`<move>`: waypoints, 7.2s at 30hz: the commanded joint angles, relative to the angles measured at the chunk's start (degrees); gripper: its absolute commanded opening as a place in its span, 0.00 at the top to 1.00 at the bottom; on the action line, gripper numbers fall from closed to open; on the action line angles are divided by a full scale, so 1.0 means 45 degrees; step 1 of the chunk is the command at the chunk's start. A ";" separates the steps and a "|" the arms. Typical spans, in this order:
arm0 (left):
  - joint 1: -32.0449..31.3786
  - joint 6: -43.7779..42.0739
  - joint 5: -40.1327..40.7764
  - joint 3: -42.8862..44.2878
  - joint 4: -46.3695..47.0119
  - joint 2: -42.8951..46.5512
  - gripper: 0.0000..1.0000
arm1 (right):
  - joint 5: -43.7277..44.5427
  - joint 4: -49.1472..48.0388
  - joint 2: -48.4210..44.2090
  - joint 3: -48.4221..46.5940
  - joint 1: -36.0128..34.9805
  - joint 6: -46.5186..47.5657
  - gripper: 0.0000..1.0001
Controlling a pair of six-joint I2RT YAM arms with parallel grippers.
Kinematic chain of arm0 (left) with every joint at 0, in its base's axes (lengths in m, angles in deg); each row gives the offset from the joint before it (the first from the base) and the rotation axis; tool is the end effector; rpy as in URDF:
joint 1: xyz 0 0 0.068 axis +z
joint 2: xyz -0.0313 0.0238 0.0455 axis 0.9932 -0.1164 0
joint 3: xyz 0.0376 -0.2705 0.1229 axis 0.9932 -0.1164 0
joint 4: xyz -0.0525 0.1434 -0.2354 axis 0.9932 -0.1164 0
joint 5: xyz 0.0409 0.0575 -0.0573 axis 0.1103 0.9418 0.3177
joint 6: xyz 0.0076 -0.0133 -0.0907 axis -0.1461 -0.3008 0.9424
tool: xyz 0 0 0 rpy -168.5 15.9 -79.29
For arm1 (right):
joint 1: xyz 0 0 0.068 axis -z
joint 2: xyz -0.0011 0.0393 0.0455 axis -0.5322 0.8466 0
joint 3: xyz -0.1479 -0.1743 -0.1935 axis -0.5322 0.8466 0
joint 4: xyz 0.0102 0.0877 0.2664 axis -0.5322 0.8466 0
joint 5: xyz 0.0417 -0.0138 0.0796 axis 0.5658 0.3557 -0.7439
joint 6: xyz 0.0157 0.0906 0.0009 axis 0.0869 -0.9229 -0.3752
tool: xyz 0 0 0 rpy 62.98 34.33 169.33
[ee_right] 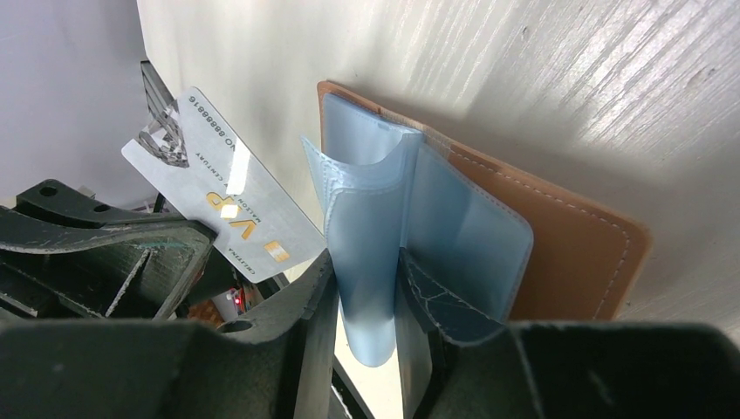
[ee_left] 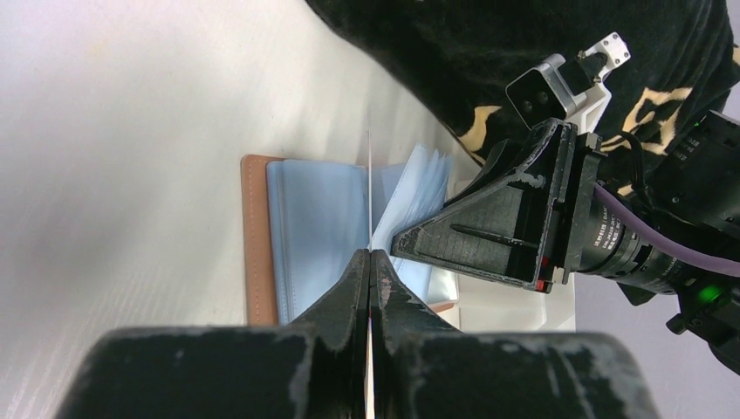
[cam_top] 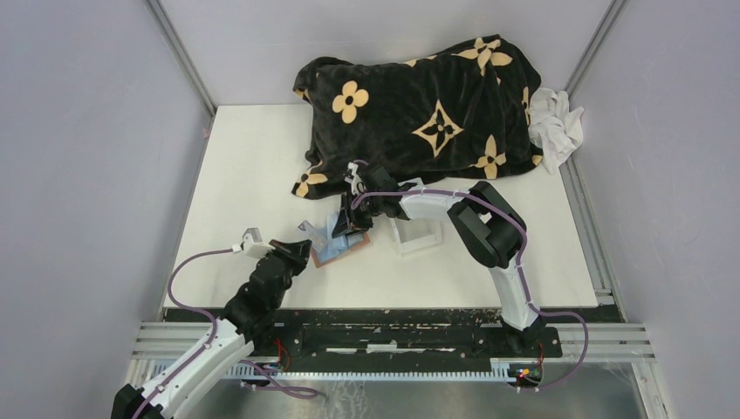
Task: Put the credit cards into the card holder
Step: Turn over the card slot in the card holder, then insert the credit card into the card holder.
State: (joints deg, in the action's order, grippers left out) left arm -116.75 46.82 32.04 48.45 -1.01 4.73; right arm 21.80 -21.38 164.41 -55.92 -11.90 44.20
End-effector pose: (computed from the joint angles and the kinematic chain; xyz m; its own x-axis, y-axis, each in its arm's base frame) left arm 0.1504 -0.0565 0.1331 -0.2610 -0.7949 -0.5477 -0.1787 0.5974 -0.7818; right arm 0.3369 0.3903 0.1206 -0.9682 -0.1221 -0.2183 -0.2483 0.5757 0.7791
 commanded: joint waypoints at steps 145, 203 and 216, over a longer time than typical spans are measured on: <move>-0.2178 0.0166 -0.1549 0.2680 1.2148 -1.2959 0.97 | 0.6218 0.5535 -0.3009 -0.0983 0.1754 0.4760 0.01; -0.2365 -0.0059 -0.1027 0.4338 1.0779 -1.6196 0.97 | 0.8076 -0.1449 -0.5864 0.2153 0.1596 0.7045 0.00; -0.2317 0.0031 -0.0763 0.4427 1.0242 -1.6470 0.97 | 0.6492 -0.1976 -0.4786 0.0820 0.1864 0.5982 0.12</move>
State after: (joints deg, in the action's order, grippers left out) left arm -127.17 48.75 25.83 67.27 47.25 -68.47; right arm 56.21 -28.62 140.74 -47.55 -3.81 72.27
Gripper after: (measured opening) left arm 0.029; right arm 0.959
